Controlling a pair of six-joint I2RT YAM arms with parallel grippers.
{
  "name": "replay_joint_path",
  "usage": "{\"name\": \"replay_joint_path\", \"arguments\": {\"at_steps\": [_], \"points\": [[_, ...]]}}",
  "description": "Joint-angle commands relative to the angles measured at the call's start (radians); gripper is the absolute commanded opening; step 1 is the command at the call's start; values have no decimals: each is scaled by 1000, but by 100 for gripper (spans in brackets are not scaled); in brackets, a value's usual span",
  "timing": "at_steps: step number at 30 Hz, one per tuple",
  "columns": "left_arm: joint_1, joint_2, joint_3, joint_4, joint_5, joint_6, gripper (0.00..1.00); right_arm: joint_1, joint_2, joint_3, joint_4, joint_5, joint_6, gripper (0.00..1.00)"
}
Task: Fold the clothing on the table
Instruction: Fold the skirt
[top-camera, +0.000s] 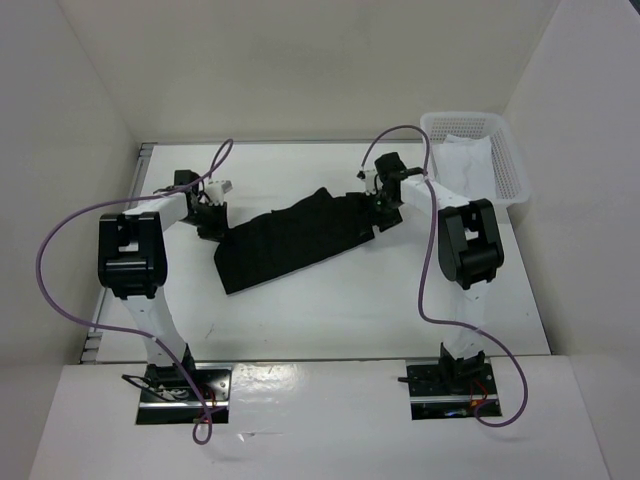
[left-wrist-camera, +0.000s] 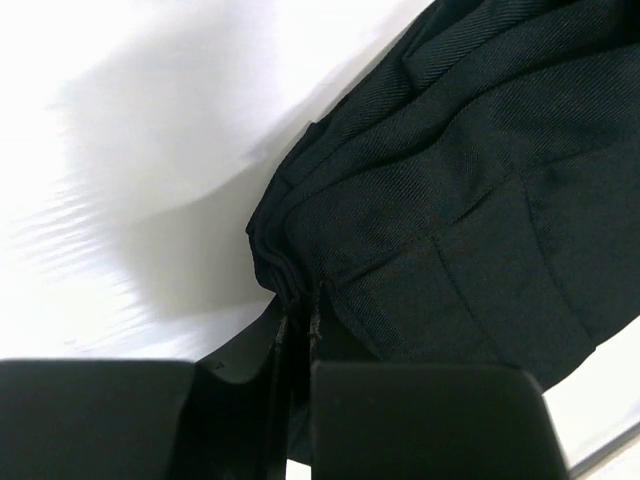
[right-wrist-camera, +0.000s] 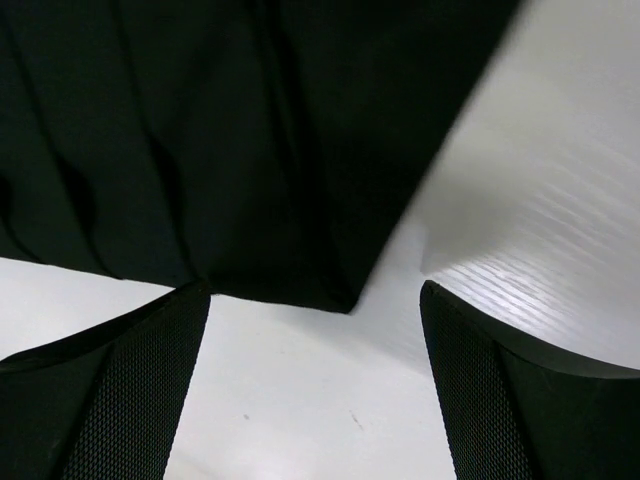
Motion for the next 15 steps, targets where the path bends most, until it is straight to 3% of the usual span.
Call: {"name": "replay_joint_path", "arguments": {"at_steps": [1,15], "points": [[-31,6,-11,-68,-40,-32,0,4,-33,-14,-3,-65,-5,90],[-50,-3,-30,-68,-50,-64,0,-72,-33,-75,-3,-118,-33,88]]}}
